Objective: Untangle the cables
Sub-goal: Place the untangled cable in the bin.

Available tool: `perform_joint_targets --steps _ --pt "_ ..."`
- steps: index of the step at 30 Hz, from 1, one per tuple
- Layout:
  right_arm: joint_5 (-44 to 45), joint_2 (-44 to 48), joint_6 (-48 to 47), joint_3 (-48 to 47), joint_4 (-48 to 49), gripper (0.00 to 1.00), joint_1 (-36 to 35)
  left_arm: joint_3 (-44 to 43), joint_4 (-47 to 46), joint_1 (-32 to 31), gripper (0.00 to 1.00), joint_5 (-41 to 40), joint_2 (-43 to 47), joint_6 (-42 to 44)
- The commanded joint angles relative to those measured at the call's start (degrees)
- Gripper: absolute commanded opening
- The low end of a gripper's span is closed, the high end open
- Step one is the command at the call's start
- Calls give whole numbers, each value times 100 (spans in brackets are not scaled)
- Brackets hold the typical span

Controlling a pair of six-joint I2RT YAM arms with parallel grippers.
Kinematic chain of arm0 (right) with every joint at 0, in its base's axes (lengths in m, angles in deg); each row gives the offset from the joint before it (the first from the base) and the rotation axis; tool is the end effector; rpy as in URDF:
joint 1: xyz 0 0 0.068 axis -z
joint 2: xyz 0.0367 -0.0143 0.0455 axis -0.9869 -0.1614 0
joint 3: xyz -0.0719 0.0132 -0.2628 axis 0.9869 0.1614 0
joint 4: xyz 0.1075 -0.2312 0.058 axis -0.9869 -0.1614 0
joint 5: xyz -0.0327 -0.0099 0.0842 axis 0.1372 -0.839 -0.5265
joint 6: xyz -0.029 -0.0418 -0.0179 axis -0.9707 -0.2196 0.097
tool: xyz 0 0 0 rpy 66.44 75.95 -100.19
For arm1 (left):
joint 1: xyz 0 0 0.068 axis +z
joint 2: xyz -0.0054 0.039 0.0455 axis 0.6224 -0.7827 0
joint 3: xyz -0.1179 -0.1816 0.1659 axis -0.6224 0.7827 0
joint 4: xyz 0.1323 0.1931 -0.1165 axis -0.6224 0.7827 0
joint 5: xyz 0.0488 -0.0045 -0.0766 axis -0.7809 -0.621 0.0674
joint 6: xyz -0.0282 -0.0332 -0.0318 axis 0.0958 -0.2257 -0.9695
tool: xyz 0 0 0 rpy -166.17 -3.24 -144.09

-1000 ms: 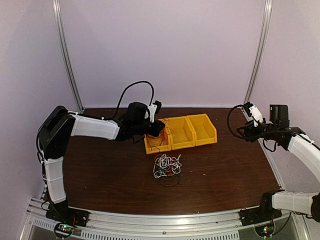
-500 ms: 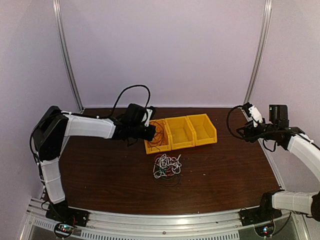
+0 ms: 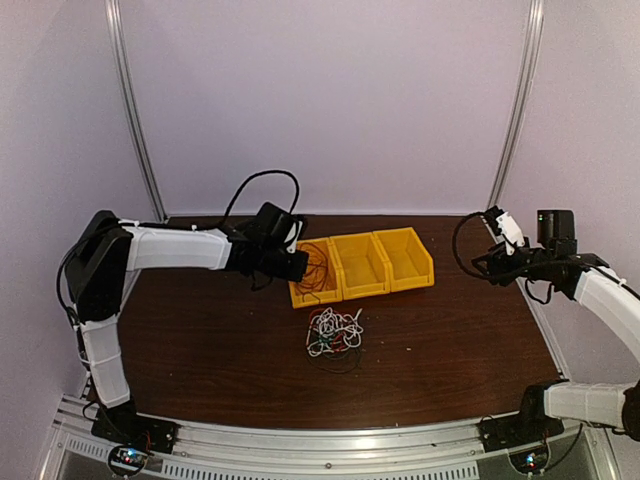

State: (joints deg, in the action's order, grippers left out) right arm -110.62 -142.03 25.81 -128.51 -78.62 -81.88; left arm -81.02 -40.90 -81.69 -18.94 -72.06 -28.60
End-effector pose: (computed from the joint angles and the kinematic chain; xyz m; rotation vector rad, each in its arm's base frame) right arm 0.2173 0.0207 0.2759 -0.6364 2.0080 0.3228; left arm 0.3176 -0.2937 0.2036 0.3119 2.3673 -0.4845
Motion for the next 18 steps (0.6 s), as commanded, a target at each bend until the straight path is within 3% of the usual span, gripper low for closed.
perform_joint_targets --steps 1,9,18 --pt "-113 -26 -49 60 -20 57 46 204 87 -48 2 67 255 -181" --pt "-155 -63 -52 51 -56 57 47 -46 106 -45 2 -68 109 -74" --pt "-153 -49 -60 59 -82 58 47 -1252 492 -39 2 -292 -754 226"
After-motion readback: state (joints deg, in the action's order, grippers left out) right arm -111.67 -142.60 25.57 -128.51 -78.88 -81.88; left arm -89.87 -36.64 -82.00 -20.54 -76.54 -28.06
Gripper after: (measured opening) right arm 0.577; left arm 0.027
